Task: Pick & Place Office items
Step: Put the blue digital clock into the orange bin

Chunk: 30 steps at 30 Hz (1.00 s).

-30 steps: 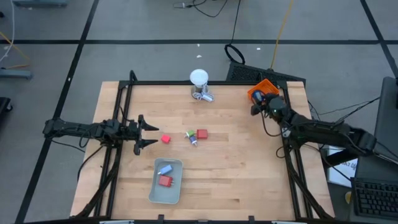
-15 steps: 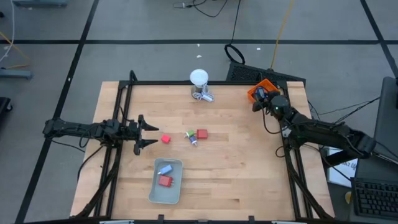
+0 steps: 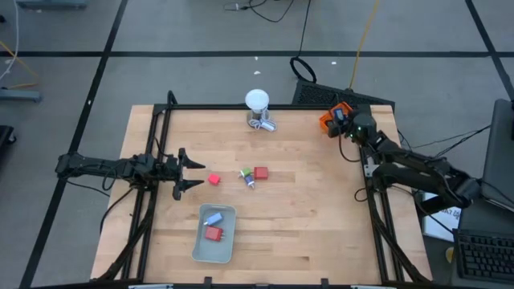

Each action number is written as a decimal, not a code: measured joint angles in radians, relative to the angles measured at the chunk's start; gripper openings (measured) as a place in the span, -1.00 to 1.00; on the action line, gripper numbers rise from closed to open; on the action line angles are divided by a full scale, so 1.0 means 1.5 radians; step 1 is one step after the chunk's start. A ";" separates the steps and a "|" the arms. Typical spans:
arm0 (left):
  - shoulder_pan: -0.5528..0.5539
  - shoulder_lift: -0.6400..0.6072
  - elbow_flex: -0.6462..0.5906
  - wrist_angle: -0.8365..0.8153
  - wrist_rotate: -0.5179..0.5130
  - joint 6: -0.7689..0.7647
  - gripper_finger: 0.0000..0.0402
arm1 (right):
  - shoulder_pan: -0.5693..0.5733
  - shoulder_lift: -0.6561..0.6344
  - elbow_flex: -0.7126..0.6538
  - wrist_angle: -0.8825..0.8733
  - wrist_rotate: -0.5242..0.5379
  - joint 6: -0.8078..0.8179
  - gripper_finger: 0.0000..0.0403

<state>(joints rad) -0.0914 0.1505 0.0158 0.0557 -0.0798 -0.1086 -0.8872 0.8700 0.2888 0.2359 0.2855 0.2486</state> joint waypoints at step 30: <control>0.000 0.000 0.000 0.000 0.000 0.000 0.34 | -0.041 0.199 0.050 0.010 -0.037 -0.014 -0.23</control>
<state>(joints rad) -0.0910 0.1503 0.0158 0.0557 -0.0799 -0.1085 -0.9482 1.1686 0.3641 0.2511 0.2296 0.2269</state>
